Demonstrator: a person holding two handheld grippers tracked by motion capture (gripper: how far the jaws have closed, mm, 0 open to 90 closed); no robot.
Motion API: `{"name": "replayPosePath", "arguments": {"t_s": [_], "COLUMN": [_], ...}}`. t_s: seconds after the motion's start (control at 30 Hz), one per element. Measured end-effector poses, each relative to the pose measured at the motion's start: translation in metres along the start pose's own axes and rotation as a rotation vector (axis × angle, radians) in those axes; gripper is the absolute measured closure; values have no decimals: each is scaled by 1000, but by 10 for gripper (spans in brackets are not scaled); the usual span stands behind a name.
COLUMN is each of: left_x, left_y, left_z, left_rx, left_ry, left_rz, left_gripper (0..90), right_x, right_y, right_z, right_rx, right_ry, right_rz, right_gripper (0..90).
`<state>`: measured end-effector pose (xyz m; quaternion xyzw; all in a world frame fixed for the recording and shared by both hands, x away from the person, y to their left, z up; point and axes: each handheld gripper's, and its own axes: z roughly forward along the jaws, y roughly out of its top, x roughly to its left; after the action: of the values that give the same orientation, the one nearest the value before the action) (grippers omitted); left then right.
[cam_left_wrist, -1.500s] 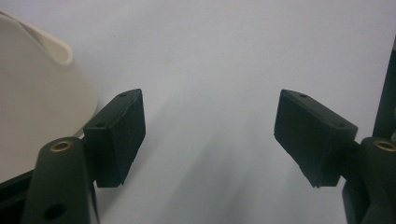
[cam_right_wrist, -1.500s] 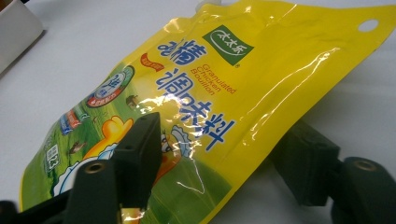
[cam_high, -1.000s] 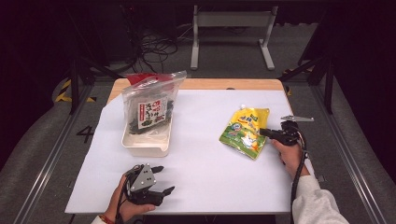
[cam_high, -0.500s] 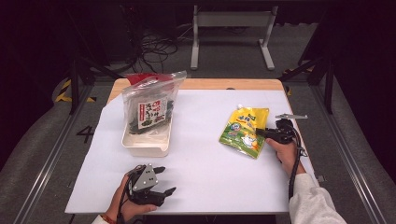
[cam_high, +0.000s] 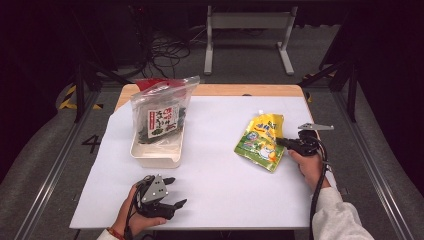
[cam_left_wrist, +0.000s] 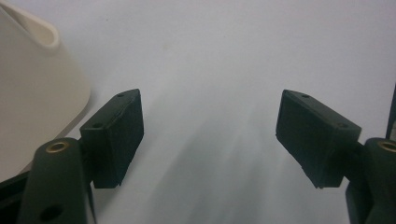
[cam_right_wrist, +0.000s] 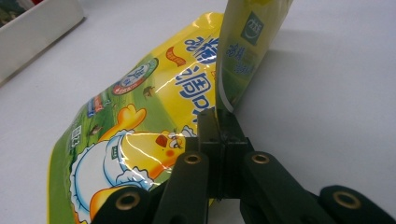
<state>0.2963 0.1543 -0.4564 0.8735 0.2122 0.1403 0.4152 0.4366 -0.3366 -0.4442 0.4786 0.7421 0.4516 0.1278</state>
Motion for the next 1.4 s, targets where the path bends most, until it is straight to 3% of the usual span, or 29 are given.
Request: {"name": "replayPosePath", "arguments": {"t_s": [0.4,0.77,1.0,1.03,1.4], "left_x": [-1,-1,-1,-1,0], "left_y": [1,1,0,0,-1], "left_z": [-2,-2,-4,-4,-8], "left_rx": [-3,-4,-9,-11,-17], "left_ry": [2,3,7,9,17], "left_rz": [2,-3,-3,-6,-17], "left_gripper": [240,237,236,235,234], "right_x": [10,39,59,66,84], "right_y": [9,22,25,27,29], "right_z": [-24,-45,-53,-54,-61], "right_rx": [-129,-247,-266,-266,-279], "right_ry": [58,154,189,184,195], "right_rz": [-62,-127,-188,-218,-297], "right_gripper": [900,900,900,900,900]}}
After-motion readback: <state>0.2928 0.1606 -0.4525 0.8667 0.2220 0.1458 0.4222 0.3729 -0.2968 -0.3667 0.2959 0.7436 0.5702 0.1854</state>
